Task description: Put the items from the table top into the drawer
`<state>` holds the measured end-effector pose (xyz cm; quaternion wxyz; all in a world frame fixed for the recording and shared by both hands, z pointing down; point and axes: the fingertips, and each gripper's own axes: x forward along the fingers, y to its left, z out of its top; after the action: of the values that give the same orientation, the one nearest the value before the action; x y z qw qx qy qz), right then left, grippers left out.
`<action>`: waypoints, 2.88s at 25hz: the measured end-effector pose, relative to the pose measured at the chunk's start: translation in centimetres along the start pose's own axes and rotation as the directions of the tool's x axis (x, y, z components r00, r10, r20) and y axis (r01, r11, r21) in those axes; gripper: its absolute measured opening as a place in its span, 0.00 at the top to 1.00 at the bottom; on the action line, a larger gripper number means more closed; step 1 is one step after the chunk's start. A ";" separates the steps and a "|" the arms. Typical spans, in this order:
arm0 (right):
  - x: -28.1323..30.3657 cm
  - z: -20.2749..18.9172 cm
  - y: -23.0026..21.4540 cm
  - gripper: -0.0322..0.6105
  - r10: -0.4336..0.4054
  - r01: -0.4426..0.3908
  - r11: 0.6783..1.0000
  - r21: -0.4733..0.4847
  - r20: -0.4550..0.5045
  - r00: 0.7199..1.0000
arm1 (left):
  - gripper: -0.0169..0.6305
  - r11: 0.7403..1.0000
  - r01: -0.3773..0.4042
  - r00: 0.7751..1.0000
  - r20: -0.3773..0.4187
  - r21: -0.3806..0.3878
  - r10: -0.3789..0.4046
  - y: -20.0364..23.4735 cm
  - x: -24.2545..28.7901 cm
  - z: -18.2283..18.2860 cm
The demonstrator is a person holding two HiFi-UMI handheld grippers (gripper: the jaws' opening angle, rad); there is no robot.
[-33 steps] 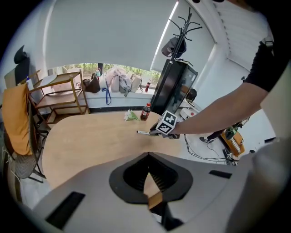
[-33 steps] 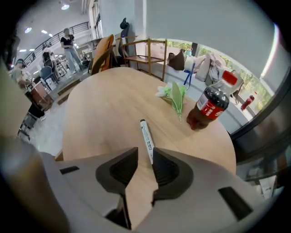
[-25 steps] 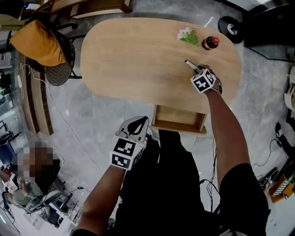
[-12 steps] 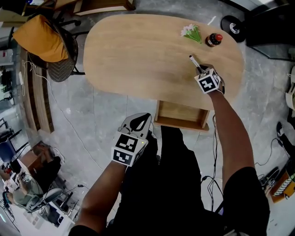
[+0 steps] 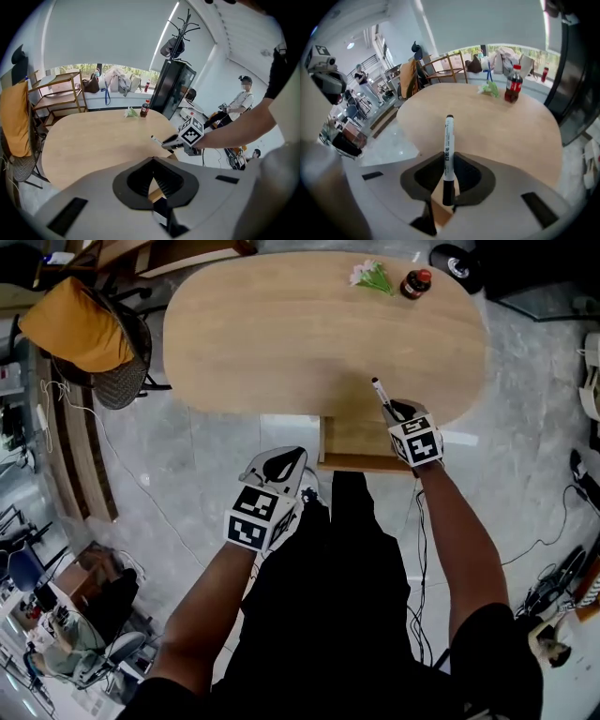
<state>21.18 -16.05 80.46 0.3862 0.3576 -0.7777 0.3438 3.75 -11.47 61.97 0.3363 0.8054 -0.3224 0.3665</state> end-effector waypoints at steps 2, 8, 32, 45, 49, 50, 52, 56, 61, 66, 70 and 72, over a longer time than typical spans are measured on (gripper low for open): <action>0.3 -4.2 2.9 0.86 0.070 -0.063 0.992 0.109 -0.066 0.995 | 0.97 1.000 0.011 1.000 -0.012 0.010 -0.011 -0.4 -0.1 -1.1; 3.6 -15.3 8.3 0.86 0.147 -0.075 0.953 0.295 -0.230 0.962 | 0.97 0.998 0.045 0.998 -0.040 0.034 -0.043 -1.5 0.0 -3.8; 8.5 -18.3 5.9 0.82 0.053 0.049 0.964 0.262 -0.369 0.928 | 0.97 1.000 0.012 1.000 -0.001 -0.001 -0.012 -0.3 -4.4 -5.7; -7.6 -7.4 14.5 0.83 -0.009 0.029 0.984 0.174 -0.114 0.993 | 0.97 0.989 0.052 0.980 0.183 0.142 -0.077 -3.6 -16.6 -1.4; -14.5 -3.3 19.0 0.85 -0.013 -0.004 0.970 0.241 0.072 0.997 | 0.97 0.985 0.061 0.969 0.225 0.164 -0.098 -4.7 -19.7 -2.0; -16.7 -2.1 20.3 0.86 -0.016 -0.016 0.968 0.248 0.129 0.992 | 0.97 0.983 0.066 0.966 0.237 0.170 -0.106 -5.0 -20.5 -2.1; -21.0 0.0 23.1 0.88 -0.024 -0.038 0.968 0.247 0.240 0.971 | 0.97 0.981 0.075 0.960 0.252 0.181 -0.120 -5.7 -22.0 -2.7; -28.8 2.2 27.8 0.90 -0.048 -0.045 0.976 0.215 0.407 0.912 | 0.97 0.973 0.101 0.945 0.286 0.208 -0.159 -8.0 -24.3 -3.6; -35.4 3.4 32.0 0.92 -0.040 -0.064 0.983 0.172 0.540 0.841 | 0.97 0.966 0.114 0.917 0.349 0.230 -0.192 -11.5 -26.9 -3.7; -40.4 3.8 34.8 0.95 -0.002 -0.055 0.996 0.073 0.620 0.785 | 0.97 0.960 0.106 0.887 0.412 0.258 -0.209 -15.1 -29.5 -3.6; -44.0 2.5 35.8 0.95 0.008 -0.021 1.000 0.013 0.644 0.765 | 0.97 0.966 0.099 0.859 0.469 0.240 -0.204 -18.2 -31.3 -3.7; -45.7 1.3 36.1 0.95 0.012 -0.007 1.000 -0.010 0.648 0.761 | 0.97 0.969 0.099 0.849 0.489 0.226 -0.201 -19.9 -31.8 -4.1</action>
<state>11.40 14.50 31.81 0.0935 0.4490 -0.8662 0.1982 0.81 11.68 32.25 0.1876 0.9248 -0.2984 0.1433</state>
